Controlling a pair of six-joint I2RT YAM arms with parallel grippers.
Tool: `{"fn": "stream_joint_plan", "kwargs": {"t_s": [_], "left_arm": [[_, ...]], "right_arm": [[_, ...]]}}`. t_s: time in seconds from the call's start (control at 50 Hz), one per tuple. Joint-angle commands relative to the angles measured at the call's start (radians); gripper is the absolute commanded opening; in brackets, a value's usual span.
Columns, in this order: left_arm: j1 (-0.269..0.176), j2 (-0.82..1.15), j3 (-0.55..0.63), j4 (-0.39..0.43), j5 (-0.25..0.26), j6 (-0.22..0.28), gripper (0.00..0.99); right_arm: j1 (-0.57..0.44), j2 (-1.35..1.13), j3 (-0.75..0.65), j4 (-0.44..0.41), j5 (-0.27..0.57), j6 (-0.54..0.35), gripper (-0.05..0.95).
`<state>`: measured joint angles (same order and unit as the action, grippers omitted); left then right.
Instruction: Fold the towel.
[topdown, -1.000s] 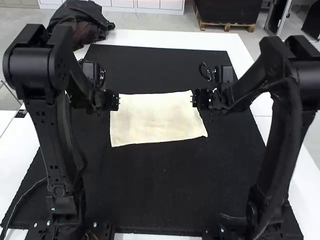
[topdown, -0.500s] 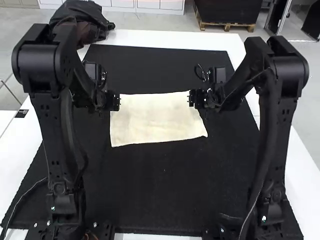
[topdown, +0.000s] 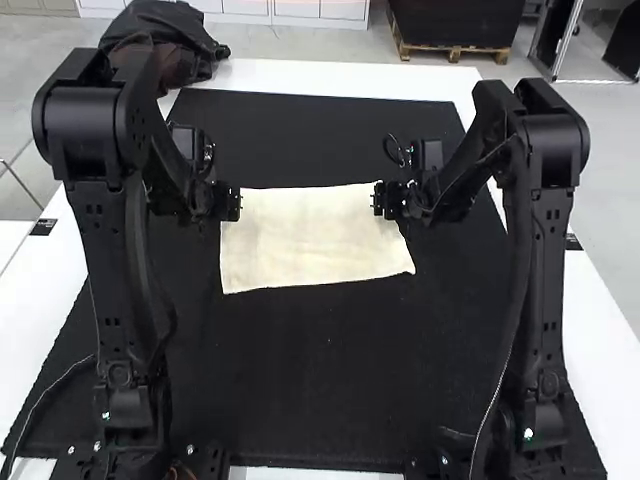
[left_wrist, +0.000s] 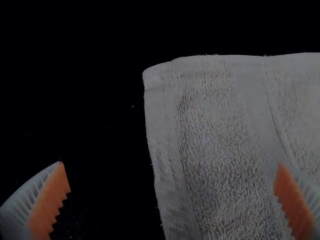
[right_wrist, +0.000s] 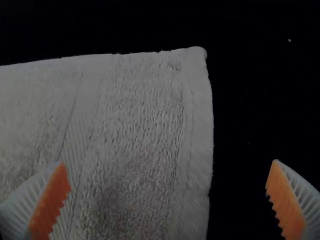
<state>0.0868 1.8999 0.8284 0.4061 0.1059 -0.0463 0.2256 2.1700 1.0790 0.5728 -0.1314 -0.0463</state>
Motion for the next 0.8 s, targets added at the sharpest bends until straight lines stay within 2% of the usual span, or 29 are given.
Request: {"fn": "stream_joint_plan", "kwargs": {"t_s": [0.0, 0.24, 0.78], "left_arm": [[0.002, 0.025, 0.028, 0.01, 0.012, 0.011, 0.956], [0.002, 0.042, 0.028, 0.01, -0.005, 0.04, 0.954], [0.002, 0.094, 0.021, 0.016, -0.041, 0.062, 0.933]], "right_arm": [[0.023, 0.014, 0.035, 0.009, 0.006, -0.012, 0.91], [0.026, 0.033, 0.045, 0.01, 0.007, -0.023, 0.91], [0.026, 0.068, 0.044, 0.012, 0.023, -0.059, 0.88]]}}
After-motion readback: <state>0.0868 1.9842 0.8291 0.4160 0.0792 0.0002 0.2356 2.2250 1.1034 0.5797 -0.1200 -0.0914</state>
